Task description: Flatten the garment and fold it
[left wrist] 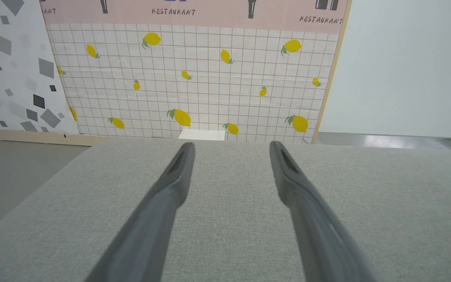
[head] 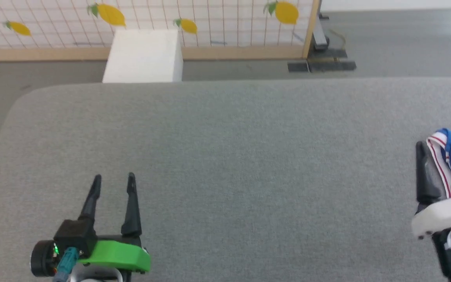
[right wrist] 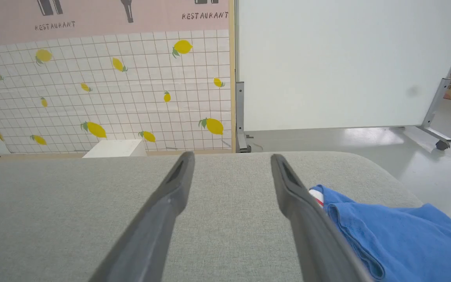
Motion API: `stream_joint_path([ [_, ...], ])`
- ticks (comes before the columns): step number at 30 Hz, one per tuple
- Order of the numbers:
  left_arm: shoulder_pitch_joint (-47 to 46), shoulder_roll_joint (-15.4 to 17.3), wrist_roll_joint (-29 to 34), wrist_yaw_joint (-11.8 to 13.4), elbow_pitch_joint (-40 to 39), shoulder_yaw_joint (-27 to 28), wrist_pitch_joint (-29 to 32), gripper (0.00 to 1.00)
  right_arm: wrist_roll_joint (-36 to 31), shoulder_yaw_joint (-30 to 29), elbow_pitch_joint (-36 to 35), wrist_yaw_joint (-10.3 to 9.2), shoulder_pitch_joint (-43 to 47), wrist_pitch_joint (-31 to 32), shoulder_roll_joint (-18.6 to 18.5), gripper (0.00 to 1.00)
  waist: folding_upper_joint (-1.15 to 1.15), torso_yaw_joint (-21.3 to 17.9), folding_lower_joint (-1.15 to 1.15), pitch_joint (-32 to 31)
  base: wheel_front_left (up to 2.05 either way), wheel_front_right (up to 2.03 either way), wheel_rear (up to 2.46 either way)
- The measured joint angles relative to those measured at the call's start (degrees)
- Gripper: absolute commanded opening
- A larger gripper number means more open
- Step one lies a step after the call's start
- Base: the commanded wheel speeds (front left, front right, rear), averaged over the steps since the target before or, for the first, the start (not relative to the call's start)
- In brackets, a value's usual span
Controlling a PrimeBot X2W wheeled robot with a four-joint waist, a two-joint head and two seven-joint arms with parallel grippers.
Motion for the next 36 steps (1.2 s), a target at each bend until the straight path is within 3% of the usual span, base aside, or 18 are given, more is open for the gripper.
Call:
stream_joint_path([
  [8, 1.91, -0.66, 0.11, -2.0, 1.76, -0.36, -0.01, 1.0, -4.3, 2.34, -0.4, -0.01, 6.3, -7.8, 2.93, 1.0, 0.0, 1.26, 0.0, -4.41, 0.0, 0.0, 0.0],
  [14, 3.22, -2.3, 2.87, -2.05, 1.16, 0.22, -0.01, 1.0, -2.36, 3.39, 4.57, -0.01, 9.23, -12.27, 3.03, 1.0, 0.0, 1.59, 0.0, -6.09, 0.0, 0.0, 0.0],
  [21, 4.64, -3.41, 5.71, -2.29, 2.4, 0.26, -0.02, 1.0, -1.03, 4.36, 9.46, -0.01, 9.12, -13.88, 3.05, 1.0, 0.0, 1.72, 0.0, -6.47, 0.0, 0.0, 0.0],
  [31, 4.59, -4.85, 5.76, -4.52, 3.68, 1.27, -0.03, 0.99, -1.11, 4.28, 10.85, -0.01, 7.14, -14.17, 3.07, 1.0, 0.0, 1.98, 0.0, -5.26, 0.0, 0.0, 0.0],
  [32, 4.59, -4.85, 6.01, -4.53, 3.71, 1.27, 0.01, 0.0, -1.11, 4.26, 10.9, -0.01, 7.06, -14.15, 3.05, 0.0, 0.0, 1.98, 0.0, -5.21, 0.0, 0.0, 0.0],
  [36, 4.58, -4.85, 6.02, -4.53, 3.71, 1.29, 0.02, 0.0, -1.11, 4.26, 10.9, -0.01, 7.08, -14.13, 3.05, 0.0, 0.0, 1.98, 0.0, -5.2, 0.0, 0.0, 0.0],
])
